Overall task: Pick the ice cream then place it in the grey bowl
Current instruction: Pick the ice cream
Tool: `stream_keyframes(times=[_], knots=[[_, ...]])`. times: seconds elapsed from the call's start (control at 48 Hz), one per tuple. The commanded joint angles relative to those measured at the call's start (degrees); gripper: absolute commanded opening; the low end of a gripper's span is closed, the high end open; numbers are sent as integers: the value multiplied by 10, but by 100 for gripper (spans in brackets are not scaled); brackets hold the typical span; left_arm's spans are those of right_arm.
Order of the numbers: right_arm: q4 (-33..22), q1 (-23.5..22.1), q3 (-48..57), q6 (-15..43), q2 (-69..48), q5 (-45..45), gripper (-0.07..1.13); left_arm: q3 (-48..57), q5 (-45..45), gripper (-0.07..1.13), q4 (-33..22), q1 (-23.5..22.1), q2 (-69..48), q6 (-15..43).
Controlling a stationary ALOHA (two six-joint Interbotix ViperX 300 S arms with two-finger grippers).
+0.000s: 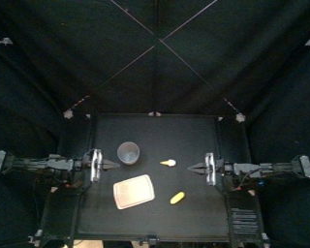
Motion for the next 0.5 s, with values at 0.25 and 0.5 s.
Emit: stream_keyframes(times=[0.25,0.5], knots=[[2,-9,-52,11,134,18,8,-4,-4,-4,4,18,4,4],[0,-44,-104,10,300,92,47,-2,-4,-4,4,18,0,3]])
